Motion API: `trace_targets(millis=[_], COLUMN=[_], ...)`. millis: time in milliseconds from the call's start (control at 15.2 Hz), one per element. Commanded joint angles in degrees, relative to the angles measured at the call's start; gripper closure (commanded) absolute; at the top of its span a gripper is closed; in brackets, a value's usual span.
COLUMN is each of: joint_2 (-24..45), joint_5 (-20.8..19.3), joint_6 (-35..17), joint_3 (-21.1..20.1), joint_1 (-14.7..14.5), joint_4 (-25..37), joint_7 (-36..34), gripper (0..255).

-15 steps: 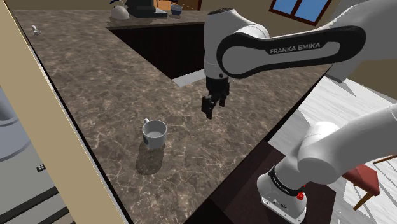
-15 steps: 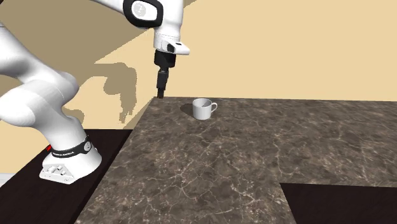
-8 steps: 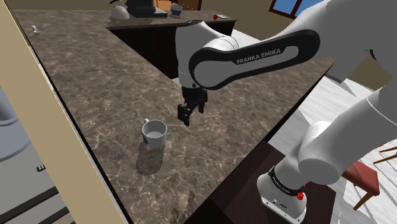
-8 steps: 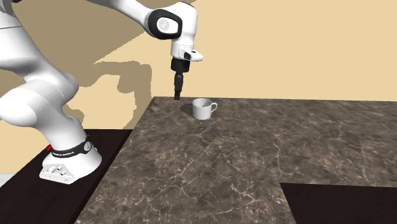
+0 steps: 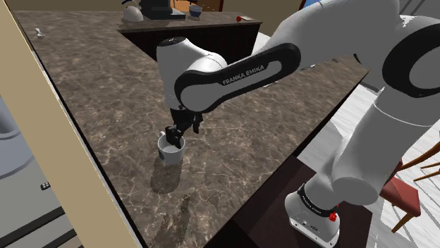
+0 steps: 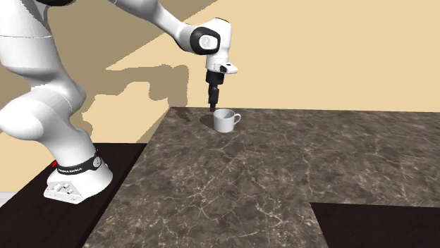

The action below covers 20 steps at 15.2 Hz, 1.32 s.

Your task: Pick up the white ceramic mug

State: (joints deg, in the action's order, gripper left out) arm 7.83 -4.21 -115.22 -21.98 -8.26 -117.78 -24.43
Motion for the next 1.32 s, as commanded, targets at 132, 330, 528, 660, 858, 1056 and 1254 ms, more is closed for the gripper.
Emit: trace_targets(millis=[132,330,528,660,858,1056,1254], joint_2=[8.54,15.05,16.8,17.62,18.91,19.34,19.33], joint_5=[-3.47,-6.0,-6.7,-7.08,-7.67,-7.84,-7.82], joint_6=[-0.89,-0.71,-1.85,-3.05,-4.82,-5.14,-5.06], joint_3=[-0.52,-0.31,-0.01,0.19,0.5,0.6,0.58], joint_1=[-2.65,-5.08,-5.63,-5.76,-5.97,-6.04,-6.07], joint_4=[7.62,14.31,14.88,14.44,13.87,13.96,14.04], joint_7=[-4.11,-6.54,-7.08,-7.32,-7.7,-7.77,-7.79], gripper=[0,0,0,0,0,255,255])
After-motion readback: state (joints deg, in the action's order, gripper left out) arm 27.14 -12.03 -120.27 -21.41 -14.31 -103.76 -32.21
